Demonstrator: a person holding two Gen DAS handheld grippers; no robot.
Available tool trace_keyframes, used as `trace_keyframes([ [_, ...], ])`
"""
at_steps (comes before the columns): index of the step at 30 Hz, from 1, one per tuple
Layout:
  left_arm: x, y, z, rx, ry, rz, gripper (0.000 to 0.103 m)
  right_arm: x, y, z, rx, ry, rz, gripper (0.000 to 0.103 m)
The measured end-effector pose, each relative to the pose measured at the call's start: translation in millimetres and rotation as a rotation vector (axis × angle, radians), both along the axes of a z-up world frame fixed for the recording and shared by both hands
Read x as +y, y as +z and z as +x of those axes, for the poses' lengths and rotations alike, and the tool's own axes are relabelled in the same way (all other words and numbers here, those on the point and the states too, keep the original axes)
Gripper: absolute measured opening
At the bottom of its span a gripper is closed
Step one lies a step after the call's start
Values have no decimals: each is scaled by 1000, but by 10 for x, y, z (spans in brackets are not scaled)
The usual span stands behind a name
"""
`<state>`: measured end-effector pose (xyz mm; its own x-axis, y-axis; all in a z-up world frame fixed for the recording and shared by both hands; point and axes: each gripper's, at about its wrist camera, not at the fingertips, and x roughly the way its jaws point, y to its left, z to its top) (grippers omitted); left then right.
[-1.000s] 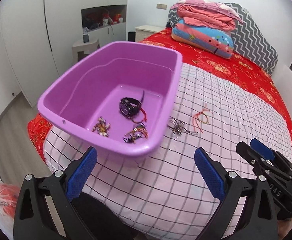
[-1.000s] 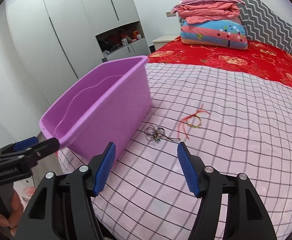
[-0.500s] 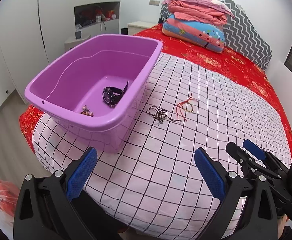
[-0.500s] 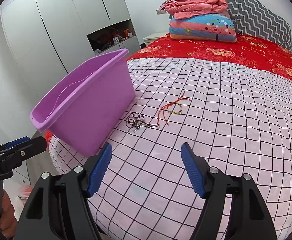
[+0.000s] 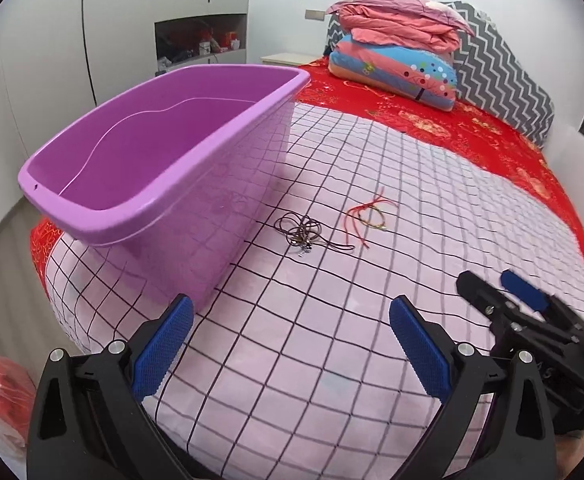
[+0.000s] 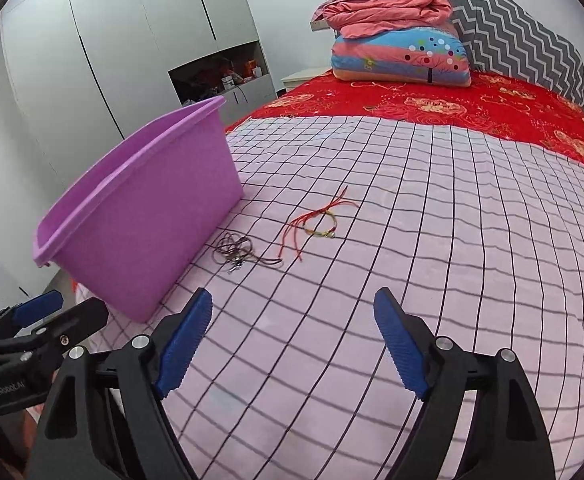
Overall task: Organize jewelry
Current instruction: 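Withdraw both grippers from the tub toward the cord necklace and red bracelet, then grasp the brown cord necklace with left gripper while right gripper grasps red string bracelet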
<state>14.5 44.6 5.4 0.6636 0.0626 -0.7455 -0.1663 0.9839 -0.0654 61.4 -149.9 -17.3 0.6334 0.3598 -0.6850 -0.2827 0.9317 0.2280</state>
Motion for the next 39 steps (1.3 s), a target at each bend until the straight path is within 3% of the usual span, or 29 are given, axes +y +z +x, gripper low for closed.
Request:
trace_keyframes([
  [12,-87,-523,595,37,78,27,97,35,-399,730,-15,97,-48,80],
  [17,-110,-701,835,27,107,46,97,28,-578,1062,55,105,-36,80],
  [28,-110,-991,1236,16,168,98,97,151,-948,1661,117,164,-62,80],
  [39,-69,-1160,1479,36,191,103,97,290,-1217,1965,142,205,-110,80],
])
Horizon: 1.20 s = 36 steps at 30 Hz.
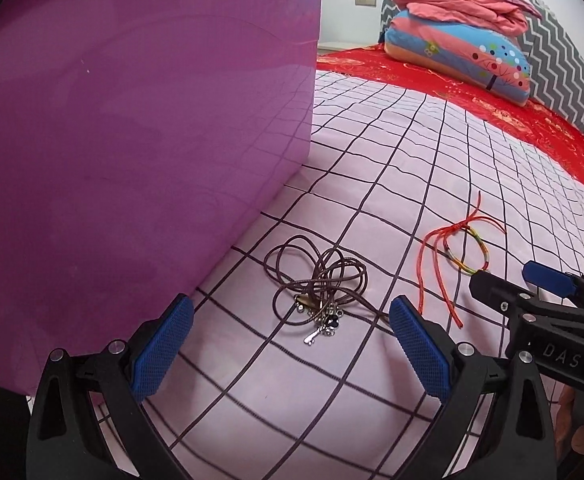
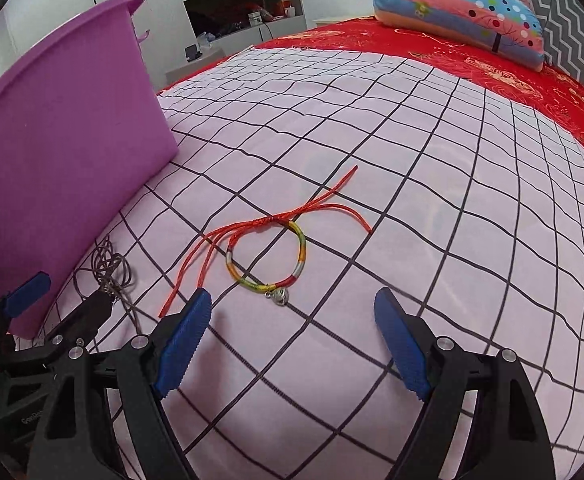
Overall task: Organize jewelry
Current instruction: 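Grasp the brown cord necklace with left gripper while right gripper grasps red string bracelet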
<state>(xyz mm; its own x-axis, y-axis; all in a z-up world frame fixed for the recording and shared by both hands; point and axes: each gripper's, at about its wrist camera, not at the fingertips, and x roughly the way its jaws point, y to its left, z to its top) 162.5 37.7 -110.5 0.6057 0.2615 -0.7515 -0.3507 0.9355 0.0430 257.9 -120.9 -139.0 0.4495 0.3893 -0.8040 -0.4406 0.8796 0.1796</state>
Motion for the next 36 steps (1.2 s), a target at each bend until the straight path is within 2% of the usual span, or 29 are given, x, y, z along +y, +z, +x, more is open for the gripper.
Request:
trace_keyframes([
  [24,80,-240,257,74,26,-26,97,281,-136,232,-46,51,-181,78],
  [26,80,-243,279,78,20,-33,96,287,-134,235,-49,54,-185,74],
  [30,68,-245,324,80,8,-39,93,366,-102,197,-62,83,-196,51],
  [32,39,-236,342,77,-10,-35,86,405,-94,188,-62,91,-199,43],
  [36,-24,-225,353,68,-45,-38,65,447,-89,179,-61,94,-190,30],
])
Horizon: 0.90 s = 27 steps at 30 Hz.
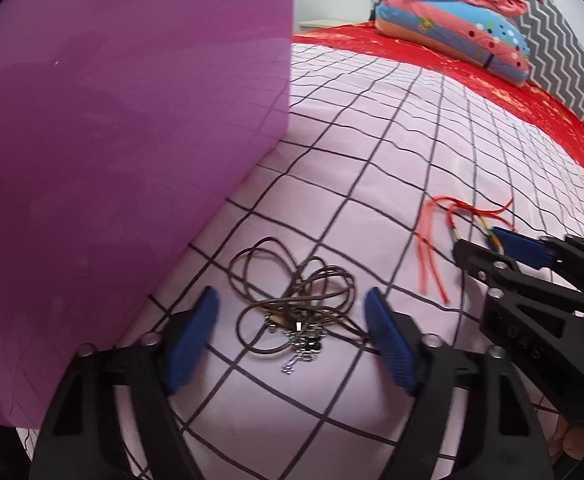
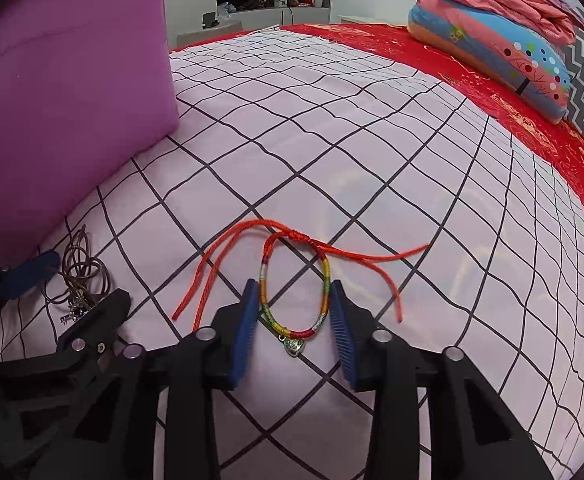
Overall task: Organize jewelry
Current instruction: 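Grasp the brown cord necklace with left gripper while right gripper grasps red string bracelet, then lift and carry the necklace and red bracelet in both grippers over the tub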
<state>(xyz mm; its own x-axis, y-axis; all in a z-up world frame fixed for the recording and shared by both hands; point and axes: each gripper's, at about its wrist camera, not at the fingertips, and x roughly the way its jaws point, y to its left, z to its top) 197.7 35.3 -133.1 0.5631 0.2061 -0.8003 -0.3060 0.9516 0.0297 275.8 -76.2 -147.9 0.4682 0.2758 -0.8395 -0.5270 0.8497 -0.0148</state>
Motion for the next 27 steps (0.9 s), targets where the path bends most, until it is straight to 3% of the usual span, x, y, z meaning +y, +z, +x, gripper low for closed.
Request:
trace_keyframes([
  [2,-23,14,4,-7,-22,-11,51,9,0,-13,-4,6,3,24],
  [4,-29,27,-3,-14,-44,-35,19,5,4,-30,-4,5,5,8],
  [6,-33,32,-6,-6,-68,-62,8,-20,13,-40,-1,-12,11,4],
  [13,-24,82,-165,1,-132,-176,8,-198,59,-216,50,-73,105,4],
  [27,-148,272,-912,21,-263,-202,8,-610,270,-1275,95,-277,238,4],
])
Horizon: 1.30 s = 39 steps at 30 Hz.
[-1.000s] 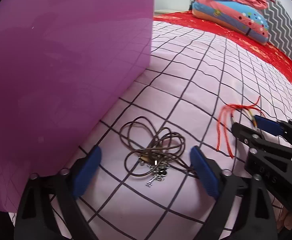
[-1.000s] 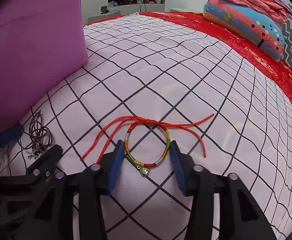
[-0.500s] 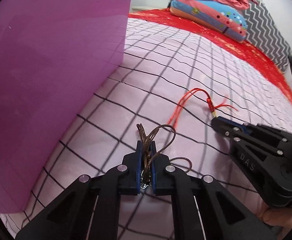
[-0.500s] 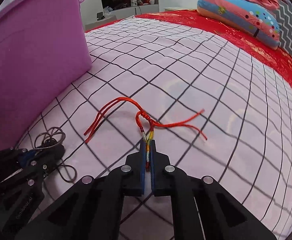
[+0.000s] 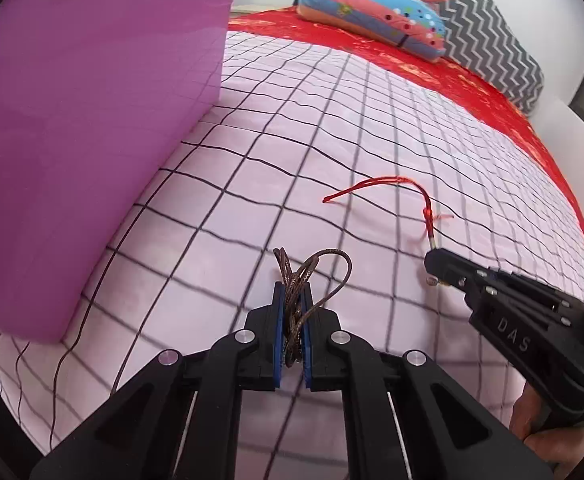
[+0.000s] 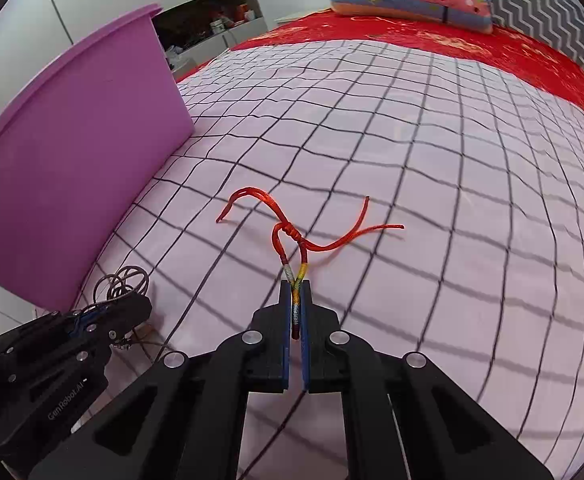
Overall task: Organize jewelry
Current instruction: 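Lift and carry the necklace and red bracelet in both grippers over the tub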
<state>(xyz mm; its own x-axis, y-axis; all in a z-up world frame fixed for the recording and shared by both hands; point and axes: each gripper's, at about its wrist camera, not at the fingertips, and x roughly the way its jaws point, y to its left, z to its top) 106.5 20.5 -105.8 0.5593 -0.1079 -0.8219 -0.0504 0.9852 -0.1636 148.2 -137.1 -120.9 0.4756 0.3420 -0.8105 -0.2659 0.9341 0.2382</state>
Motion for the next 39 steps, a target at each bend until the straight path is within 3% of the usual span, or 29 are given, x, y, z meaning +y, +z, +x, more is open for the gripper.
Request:
trace_keyframes([
  [10,35,363,-500,-43,-72,0,8,-169,238,-669,-17,-108,37,4],
  [20,213,941,-707,-133,-110,3,8,-98,841,-1079,-122,-116,68,4],
  [29,510,1562,-646,-222,-133,-15,8,207,1480,-1144,-229,-67,92,4],
  [39,1244,2038,-412,-285,-40,33,8,941,2004,-800,-288,38,126,4],
])
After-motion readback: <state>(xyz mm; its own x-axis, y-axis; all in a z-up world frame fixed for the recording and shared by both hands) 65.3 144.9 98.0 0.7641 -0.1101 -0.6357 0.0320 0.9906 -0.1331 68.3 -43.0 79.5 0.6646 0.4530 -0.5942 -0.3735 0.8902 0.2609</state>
